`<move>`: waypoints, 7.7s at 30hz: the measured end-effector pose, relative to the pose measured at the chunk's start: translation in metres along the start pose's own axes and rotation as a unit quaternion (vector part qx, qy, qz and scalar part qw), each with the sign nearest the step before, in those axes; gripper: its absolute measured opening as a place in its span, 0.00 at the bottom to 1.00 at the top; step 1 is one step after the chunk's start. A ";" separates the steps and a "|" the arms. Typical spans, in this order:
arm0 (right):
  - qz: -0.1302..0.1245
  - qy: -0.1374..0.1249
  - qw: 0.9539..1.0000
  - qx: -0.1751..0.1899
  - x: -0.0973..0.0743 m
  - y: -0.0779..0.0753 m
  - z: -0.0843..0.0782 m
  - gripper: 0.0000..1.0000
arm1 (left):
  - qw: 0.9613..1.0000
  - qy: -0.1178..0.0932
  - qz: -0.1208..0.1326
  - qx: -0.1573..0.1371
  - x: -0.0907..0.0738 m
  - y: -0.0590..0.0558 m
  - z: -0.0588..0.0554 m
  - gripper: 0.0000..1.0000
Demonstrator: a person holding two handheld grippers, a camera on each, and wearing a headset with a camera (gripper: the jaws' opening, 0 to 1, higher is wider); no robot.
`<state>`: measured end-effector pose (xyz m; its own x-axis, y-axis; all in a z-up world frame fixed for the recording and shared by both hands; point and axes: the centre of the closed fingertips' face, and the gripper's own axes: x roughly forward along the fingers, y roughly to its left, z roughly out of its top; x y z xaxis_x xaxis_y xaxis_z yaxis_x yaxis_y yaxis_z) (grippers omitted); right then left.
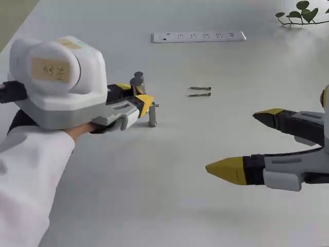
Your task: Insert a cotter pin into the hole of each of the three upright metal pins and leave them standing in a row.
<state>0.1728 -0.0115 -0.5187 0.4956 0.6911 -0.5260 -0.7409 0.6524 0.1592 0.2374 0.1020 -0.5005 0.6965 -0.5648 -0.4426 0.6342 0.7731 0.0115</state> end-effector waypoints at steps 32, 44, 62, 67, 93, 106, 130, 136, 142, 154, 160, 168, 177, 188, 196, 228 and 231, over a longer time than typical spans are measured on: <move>-0.012 -0.018 0.999 0.024 -0.017 -0.006 -0.005 0.91 | 0.997 0.062 0.011 -0.040 0.040 -0.034 -0.065 0.11; -0.005 -0.011 0.999 0.030 -0.018 -0.006 -0.011 0.90 | 0.995 0.072 0.030 -0.058 0.044 -0.030 -0.074 0.11; -0.001 -0.010 1.000 0.029 -0.016 -0.002 -0.012 0.90 | 0.995 0.067 0.048 -0.054 0.045 -0.033 -0.077 0.12; -0.002 -0.006 1.000 0.027 -0.017 -0.001 -0.014 0.89 | 0.995 0.062 0.060 -0.052 0.044 -0.035 -0.077 0.12; -0.003 -0.008 1.000 0.024 -0.020 0.002 -0.009 0.88 | 0.996 0.033 -0.015 -0.082 -0.017 -0.035 -0.063 0.54; 0.002 0.007 1.000 0.014 -0.016 0.002 -0.009 0.88 | 0.994 0.044 -0.070 -0.071 -0.053 -0.044 -0.075 0.96; 0.072 0.130 0.981 -0.123 0.011 -0.042 -0.011 0.78 | 0.992 0.051 -0.082 -0.084 -0.080 -0.027 -0.088 0.99; 0.112 0.173 0.962 -0.179 0.029 -0.057 -0.003 0.74 | 0.992 0.051 -0.064 -0.095 -0.084 -0.016 -0.093 0.99; 0.139 0.209 0.939 -0.235 0.050 -0.069 0.001 0.68 | 0.992 0.055 -0.055 -0.099 -0.086 -0.011 -0.097 0.99; 0.142 0.255 0.908 -0.299 0.093 -0.099 0.008 0.46 | 0.990 0.047 -0.050 -0.124 -0.091 -0.008 -0.097 0.99; 0.145 0.251 0.909 -0.301 0.113 -0.109 0.018 0.33 | 0.990 0.037 -0.052 -0.127 -0.090 -0.010 -0.093 0.99; 0.139 0.278 0.901 -0.302 0.127 -0.127 0.015 0.23 | 0.987 0.033 -0.045 -0.148 -0.090 -0.006 -0.096 0.99; 0.138 0.311 0.885 -0.317 0.136 -0.143 0.003 0.11 | 0.987 0.037 -0.042 -0.153 -0.090 -0.004 -0.100 0.99; 0.138 0.326 0.881 -0.315 0.141 -0.150 0.002 0.08 | 0.989 0.045 -0.039 -0.133 -0.091 -0.002 -0.101 0.96; 0.140 0.345 0.870 -0.324 0.141 -0.150 0.001 0.07 | 0.991 0.041 -0.045 -0.116 -0.092 -0.006 -0.094 0.91; 0.102 0.333 0.849 -0.398 0.129 -0.145 -0.003 0.00 | 0.986 0.034 -0.061 -0.152 -0.093 -0.013 -0.082 0.90; 0.094 0.304 0.865 -0.388 0.121 -0.146 0.005 0.00 | 0.986 0.032 -0.066 -0.148 -0.091 -0.016 -0.078 0.90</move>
<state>0.3432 -0.0212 -0.6013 0.1782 0.3180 -0.9312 -0.9806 -0.0209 -0.1948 0.1375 0.1638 -0.5299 0.5859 -0.6543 -0.4782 0.5862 0.7496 -0.3075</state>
